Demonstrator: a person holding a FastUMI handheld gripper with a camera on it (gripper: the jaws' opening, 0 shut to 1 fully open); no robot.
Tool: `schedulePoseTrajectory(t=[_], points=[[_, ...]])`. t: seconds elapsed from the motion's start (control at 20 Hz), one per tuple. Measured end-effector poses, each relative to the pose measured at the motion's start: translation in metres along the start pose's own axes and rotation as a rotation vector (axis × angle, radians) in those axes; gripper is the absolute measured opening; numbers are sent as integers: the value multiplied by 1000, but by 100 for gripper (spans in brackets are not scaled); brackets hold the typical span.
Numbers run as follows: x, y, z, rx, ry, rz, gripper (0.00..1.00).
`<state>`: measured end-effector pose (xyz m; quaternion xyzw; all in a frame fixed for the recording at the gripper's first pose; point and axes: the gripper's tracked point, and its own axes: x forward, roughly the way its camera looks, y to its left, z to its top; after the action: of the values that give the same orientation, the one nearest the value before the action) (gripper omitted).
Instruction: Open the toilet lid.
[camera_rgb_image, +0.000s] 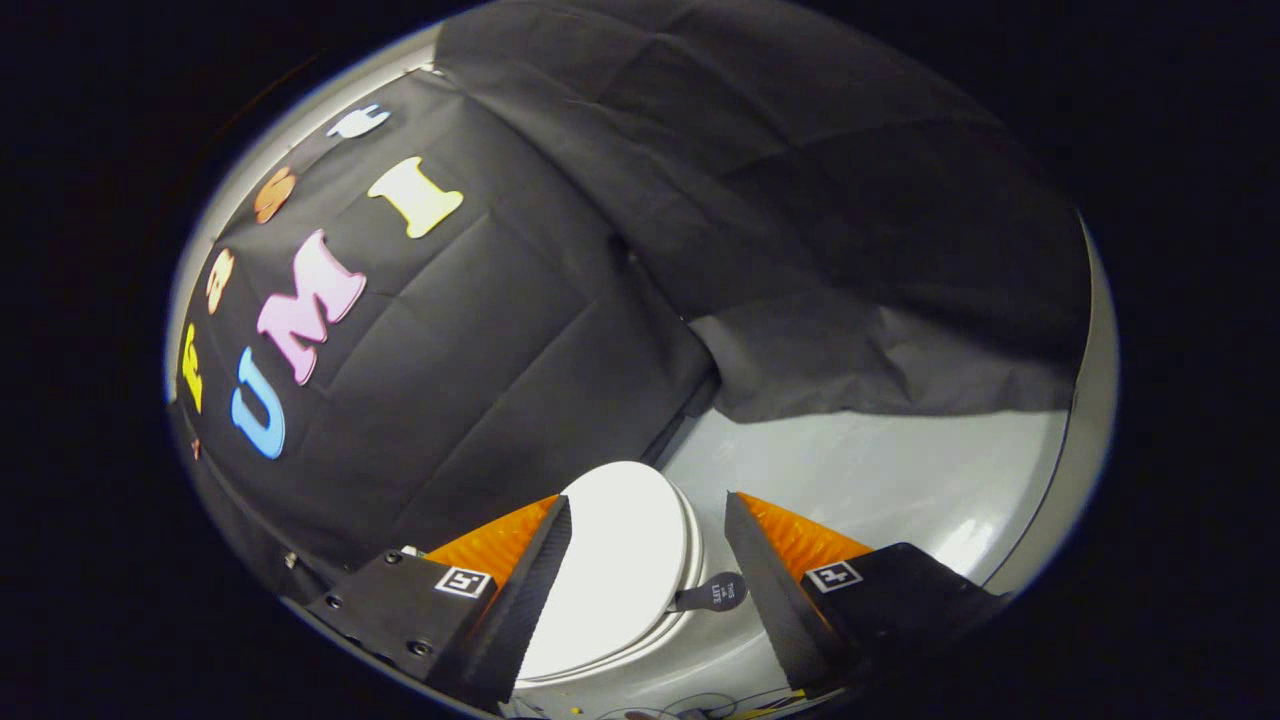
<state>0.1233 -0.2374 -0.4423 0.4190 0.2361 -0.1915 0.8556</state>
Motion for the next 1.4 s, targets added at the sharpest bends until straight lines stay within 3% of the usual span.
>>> schedulePoseTrajectory(t=[0.3, 0.4, 0.6, 0.7, 0.8, 0.9, 0.95, 1.05, 1.1, 1.15, 1.4], points=[[35, -49, -54, 205, 88, -33, 98], [45, -54, -71, 256, 130, -27, 92], [59, -57, -100, 288, 207, -2, 92], [60, -60, -103, 327, 219, 14, 75], [62, -57, -104, 351, 213, 40, 74], [66, -58, -109, 370, 220, 47, 48], [78, -55, -129, 384, 222, 35, 39], [66, -63, -110, 419, 224, 49, 20], [64, -60, -104, 449, 201, 87, 21], [68, -59, -106, 462, 210, 87, 5], [62, -58, -106, 438, 215, 92, 5]])
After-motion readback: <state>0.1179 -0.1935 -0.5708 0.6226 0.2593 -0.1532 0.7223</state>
